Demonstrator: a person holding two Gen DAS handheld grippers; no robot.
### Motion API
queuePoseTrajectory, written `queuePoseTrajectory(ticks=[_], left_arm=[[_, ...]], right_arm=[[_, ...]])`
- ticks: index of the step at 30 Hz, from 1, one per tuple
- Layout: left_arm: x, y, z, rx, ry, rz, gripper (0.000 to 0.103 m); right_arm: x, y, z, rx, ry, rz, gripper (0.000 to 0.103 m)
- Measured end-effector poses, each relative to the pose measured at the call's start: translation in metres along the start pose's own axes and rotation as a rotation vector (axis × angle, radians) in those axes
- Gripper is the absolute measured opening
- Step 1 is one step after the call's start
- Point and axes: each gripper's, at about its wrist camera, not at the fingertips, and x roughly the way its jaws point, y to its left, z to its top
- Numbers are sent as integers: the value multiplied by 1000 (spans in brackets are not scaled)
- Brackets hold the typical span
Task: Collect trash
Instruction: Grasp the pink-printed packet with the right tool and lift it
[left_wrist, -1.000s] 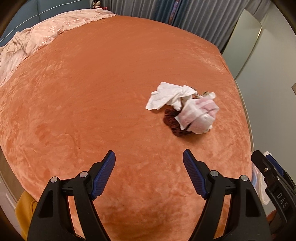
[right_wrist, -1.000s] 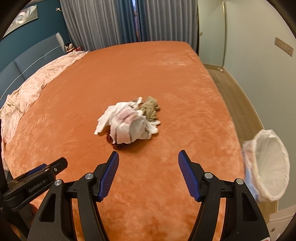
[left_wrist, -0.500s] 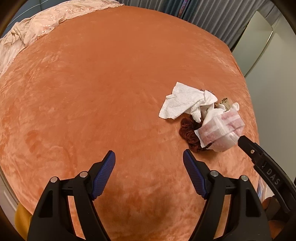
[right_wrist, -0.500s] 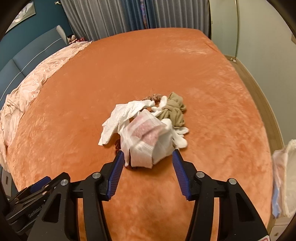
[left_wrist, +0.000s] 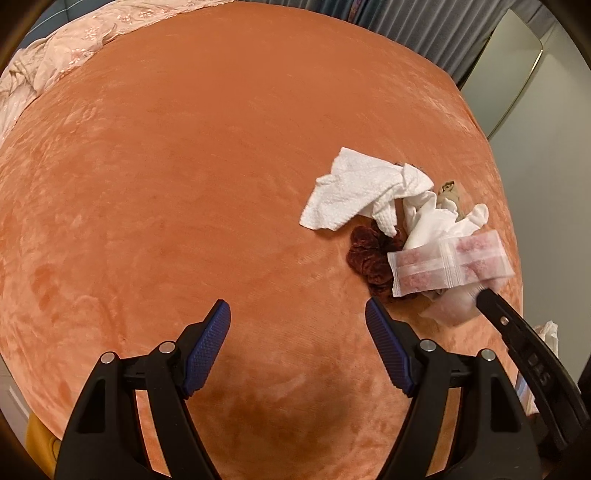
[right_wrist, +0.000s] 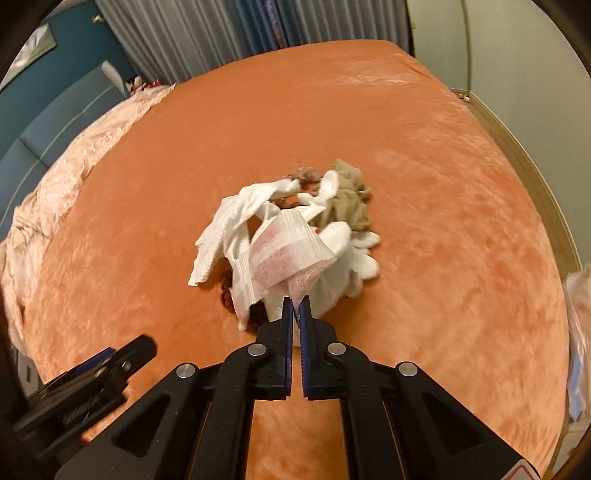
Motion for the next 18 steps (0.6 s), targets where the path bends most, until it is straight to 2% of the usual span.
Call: queuePoseTrajectory(ticks=[4, 10, 18], left_arm=[[2, -16, -7, 14, 9, -19, 72], [3, -49, -12, 54, 14, -63, 72], [13, -89, 16, 35, 17, -149, 68]], right_arm=[[-25, -20, -14, 18, -27, -12, 3], [-40, -56, -24, 92, -34, -46, 3], [-42, -75, -22, 124, -41, -38, 3]])
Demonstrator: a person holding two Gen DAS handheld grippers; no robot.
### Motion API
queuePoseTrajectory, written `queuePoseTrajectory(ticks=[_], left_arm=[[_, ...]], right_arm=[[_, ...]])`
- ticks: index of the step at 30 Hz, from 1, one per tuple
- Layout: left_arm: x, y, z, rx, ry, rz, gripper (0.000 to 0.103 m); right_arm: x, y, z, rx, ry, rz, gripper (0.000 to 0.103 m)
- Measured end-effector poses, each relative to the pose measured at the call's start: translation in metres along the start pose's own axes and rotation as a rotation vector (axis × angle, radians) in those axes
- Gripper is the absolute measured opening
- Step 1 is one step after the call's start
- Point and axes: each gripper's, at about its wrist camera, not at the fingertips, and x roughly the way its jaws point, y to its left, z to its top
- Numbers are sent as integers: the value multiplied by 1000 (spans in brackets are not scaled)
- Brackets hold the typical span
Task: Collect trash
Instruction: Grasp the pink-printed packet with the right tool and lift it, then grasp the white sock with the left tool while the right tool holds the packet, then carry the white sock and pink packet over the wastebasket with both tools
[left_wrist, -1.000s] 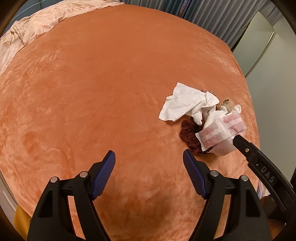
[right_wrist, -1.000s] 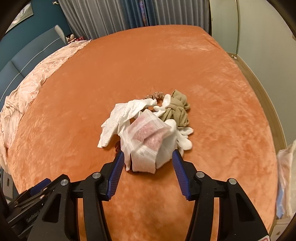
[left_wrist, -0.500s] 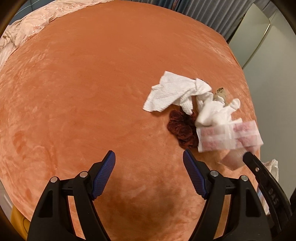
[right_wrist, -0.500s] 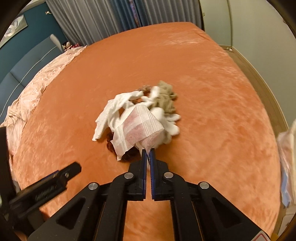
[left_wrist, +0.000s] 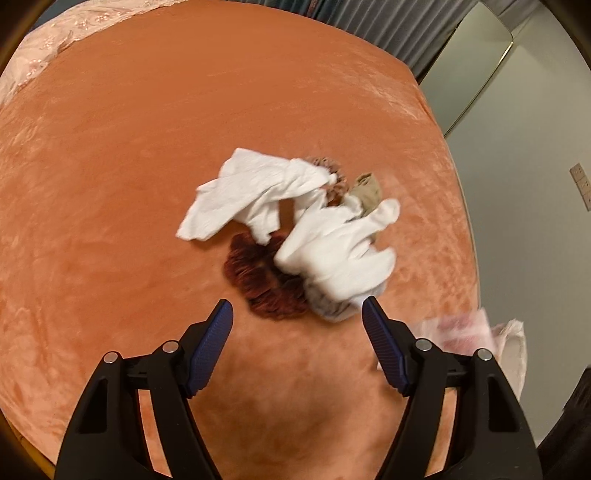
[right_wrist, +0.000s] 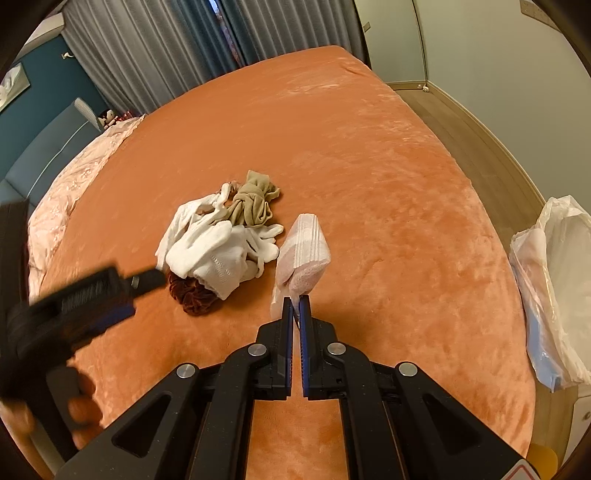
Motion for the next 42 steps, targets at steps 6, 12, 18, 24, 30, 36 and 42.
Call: queuePoseTrajectory(ticks=[6, 12, 18, 24, 30, 36, 42], left_arm=[[26, -13, 24, -32, 41, -44, 40], [33, -15, 22, -28, 57, -67, 8], [16, -19, 4, 6, 36, -56, 5], [-14, -31, -15, 38, 8, -75, 4], [-43, -57, -35, 113, -23, -82, 4], [-71, -90, -57, 183, -55, -96, 4], [-92, -122, -75, 239, -75, -117, 5]], right_arm=[[7, -4, 1, 7, 16, 22, 3], [13, -1, -4, 3, 35, 40, 3], [6, -1, -10, 14, 33, 56, 3], [-15, -2, -12, 21, 3, 70, 3], [-46, -8, -15, 31, -47, 85, 3], [-79, -26, -19, 52, -104, 84, 3], [-116, -51, -20, 78, -168, 76, 3]])
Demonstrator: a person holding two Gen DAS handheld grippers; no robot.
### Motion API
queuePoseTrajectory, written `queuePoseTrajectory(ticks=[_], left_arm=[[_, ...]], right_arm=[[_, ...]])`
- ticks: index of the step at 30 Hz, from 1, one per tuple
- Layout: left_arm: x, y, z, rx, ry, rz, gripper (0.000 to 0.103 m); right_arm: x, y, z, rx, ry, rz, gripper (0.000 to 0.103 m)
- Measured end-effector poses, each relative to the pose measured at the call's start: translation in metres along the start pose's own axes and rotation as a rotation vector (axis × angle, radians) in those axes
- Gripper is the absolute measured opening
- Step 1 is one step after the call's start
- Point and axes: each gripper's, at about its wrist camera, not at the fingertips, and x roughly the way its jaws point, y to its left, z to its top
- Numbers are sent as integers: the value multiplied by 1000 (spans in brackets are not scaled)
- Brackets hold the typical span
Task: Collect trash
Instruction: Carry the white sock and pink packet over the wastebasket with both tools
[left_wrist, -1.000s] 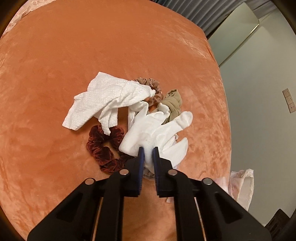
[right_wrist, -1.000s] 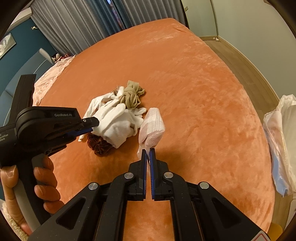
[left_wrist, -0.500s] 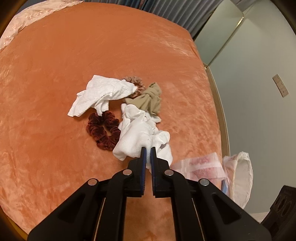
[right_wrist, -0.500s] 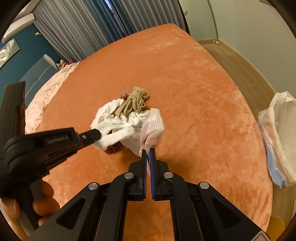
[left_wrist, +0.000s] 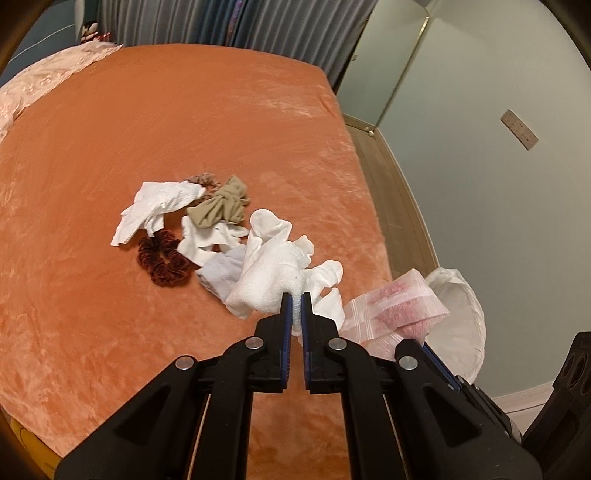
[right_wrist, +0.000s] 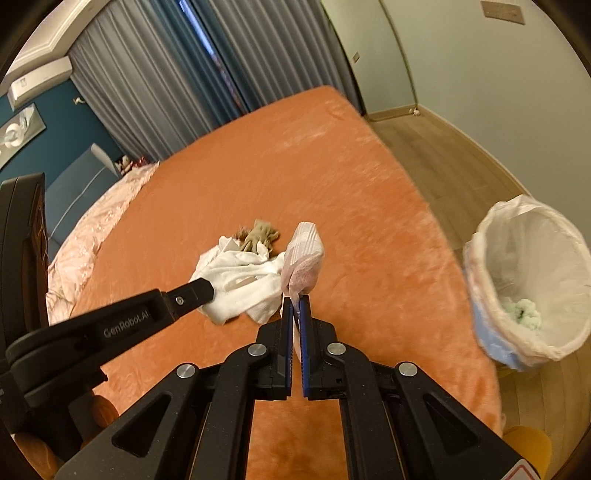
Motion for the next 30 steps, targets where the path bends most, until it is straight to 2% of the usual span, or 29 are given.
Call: queuePoseTrajectory(ticks=[17, 30], left_arm=[[-17, -122, -28, 182, -9, -70, 5], [4, -213, -47, 318, 36, -138, 5]], right_arm=[[-80, -86, 12, 112, -143, -50, 3], [-120, -171, 18, 204, -215, -134, 3]])
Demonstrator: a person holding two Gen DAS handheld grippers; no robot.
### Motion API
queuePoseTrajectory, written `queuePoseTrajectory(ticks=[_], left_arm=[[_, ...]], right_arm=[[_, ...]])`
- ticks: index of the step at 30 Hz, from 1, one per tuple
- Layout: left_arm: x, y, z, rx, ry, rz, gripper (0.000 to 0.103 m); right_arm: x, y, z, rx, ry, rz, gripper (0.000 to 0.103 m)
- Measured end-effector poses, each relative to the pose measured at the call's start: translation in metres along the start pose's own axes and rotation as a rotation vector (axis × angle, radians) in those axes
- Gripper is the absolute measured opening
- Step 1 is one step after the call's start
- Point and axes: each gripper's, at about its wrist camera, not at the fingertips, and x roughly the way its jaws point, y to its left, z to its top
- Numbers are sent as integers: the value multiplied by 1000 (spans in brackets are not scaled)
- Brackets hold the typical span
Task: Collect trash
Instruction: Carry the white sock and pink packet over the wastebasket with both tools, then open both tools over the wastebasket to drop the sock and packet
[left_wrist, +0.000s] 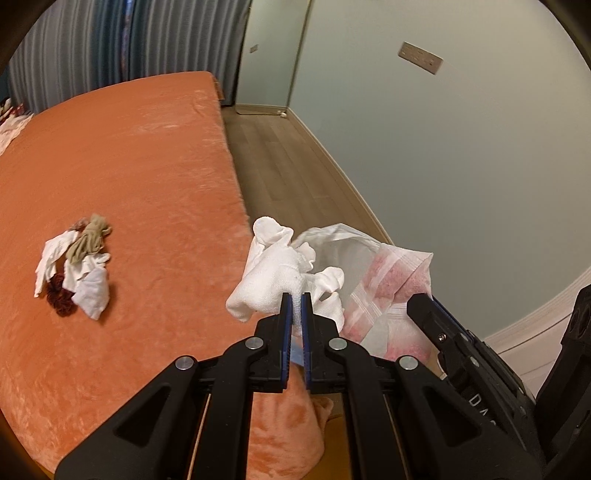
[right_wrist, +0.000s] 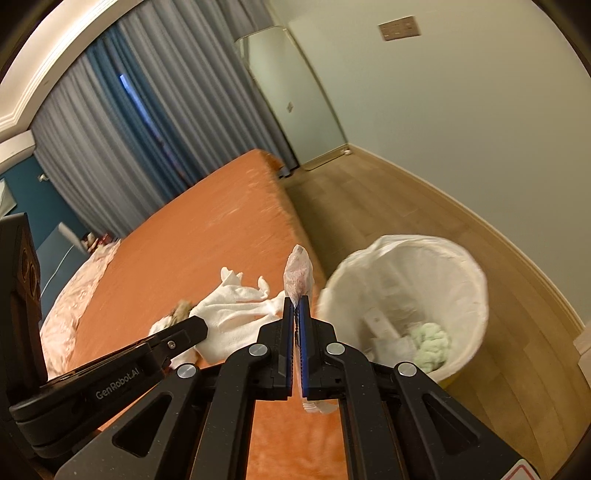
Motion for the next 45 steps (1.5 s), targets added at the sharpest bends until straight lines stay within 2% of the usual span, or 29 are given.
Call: queuePoseTrajectory(ticks=[4, 10, 11, 12, 13, 14, 19, 31, 36, 38, 45], left_arm=[[18, -22, 7, 28, 24, -48, 5], [40, -49, 16, 67, 39, -79, 7], [42, -52, 17, 67, 38, -79, 15], [44, -54, 18, 67, 37, -73, 39], [44, -54, 19, 62, 29, -67, 50], [42, -54, 19, 57, 4, -61, 54], [44, -49, 16, 81, -3, -1, 54], [30, -4, 12, -11, -26, 67, 54], [24, 14, 9, -49, -29, 89, 54], [22, 22, 9, -69, -25, 95, 57], [13, 47, 5, -120, -35, 111, 58]], right_arm=[[-3, -27, 5, 34, -12, -35, 3], [-2, -50, 11, 57, -14, -74, 3], [-1, -52, 13, 58, -13, -77, 3], [1, -54, 14, 55, -11, -82, 3], [2, -55, 16, 52, -12, -87, 3], [1, -57, 16, 50, -12, -88, 3], [10, -56, 23, 40, -8, -92, 3], [31, -47, 25, -4, 27, -97, 3], [31, -37, 31, -14, 18, -104, 16], [27, -29, 32, -27, 4, -112, 33], [19, -1, 19, -78, 14, -96, 43]])
